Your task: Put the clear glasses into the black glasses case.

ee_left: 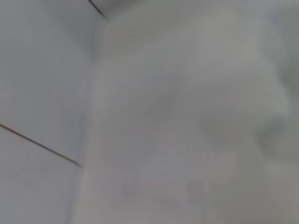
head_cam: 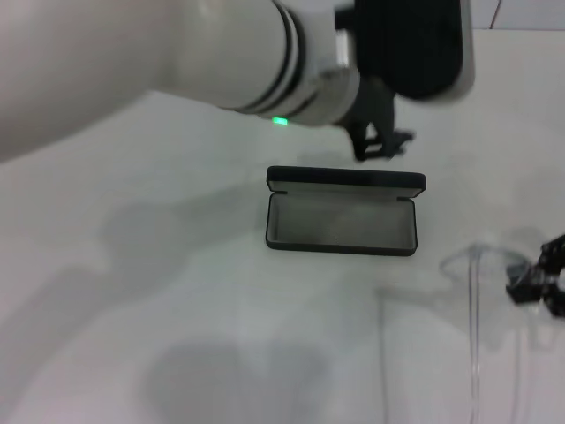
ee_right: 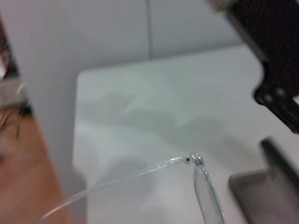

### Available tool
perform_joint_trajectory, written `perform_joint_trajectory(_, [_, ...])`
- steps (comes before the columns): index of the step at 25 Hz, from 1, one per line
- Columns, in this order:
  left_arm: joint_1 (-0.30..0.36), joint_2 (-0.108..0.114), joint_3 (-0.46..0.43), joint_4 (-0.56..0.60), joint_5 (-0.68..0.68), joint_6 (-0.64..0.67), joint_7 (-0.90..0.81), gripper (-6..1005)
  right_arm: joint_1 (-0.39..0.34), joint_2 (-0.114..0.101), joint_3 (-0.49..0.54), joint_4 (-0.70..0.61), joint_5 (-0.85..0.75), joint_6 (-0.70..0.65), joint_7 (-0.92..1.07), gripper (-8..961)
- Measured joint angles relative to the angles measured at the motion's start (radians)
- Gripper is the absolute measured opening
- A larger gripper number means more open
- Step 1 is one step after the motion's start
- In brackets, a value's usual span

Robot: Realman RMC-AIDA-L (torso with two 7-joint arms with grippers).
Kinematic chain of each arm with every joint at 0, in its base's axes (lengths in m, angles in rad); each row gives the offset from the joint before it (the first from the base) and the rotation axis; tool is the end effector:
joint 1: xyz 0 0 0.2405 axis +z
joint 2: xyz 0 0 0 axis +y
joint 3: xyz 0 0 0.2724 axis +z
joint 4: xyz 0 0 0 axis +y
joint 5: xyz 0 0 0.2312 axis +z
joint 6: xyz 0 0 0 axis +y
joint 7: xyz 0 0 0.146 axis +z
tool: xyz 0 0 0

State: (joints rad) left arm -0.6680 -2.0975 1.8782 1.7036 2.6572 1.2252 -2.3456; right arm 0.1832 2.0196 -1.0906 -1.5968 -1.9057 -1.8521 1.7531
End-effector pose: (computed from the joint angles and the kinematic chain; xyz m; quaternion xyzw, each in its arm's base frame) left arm -0.0205 0.3488 -0.0680 -0.9556 0.1477 0.1042 0.2327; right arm 0.2233 0.2766 0.0784 -0.9918 0.0706 0.0774 0.0736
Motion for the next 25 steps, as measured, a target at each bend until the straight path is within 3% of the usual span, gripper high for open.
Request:
perform_joint_trajectory(3, [0.089,0.001,-0.074,0.147,-0.087,-0.055,-0.027,473,0.0,-0.001,0.07,0.029,0.083,0.0,-0.011,120])
perform_joint_trajectory(6, [0.19,0.004,-0.166,0.246,-0.264,-0.116,-0.008,457,0.004,-0.001,0.123,0.079,0.148,0.002,-0.036,120])
perform_joint_trajectory(10, [0.315,0.005,-0.278,0.298,-0.57,-0.124,0.129,321,0.012,-0.001,0.159,0.193,0.248,0.009,-0.107,120])
perform_joint_trajectory(14, [0.398,0.007,-0.385,0.285,-0.91,-0.038,0.264,237,0.028,-0.003,0.202,0.37,0.39,0.007,-0.214,120])
perform_joint_trajectory(19, [0.425,0.008,-0.497,0.22,-1.176,0.195,0.344,153,0.094,-0.007,0.228,0.559,0.452,-0.007,-0.301,120])
perform_joint_trajectory(25, [0.403,0.007,-0.519,0.095,-1.29,0.348,0.368,90,0.221,-0.004,0.22,0.75,0.456,-0.01,-0.38,120])
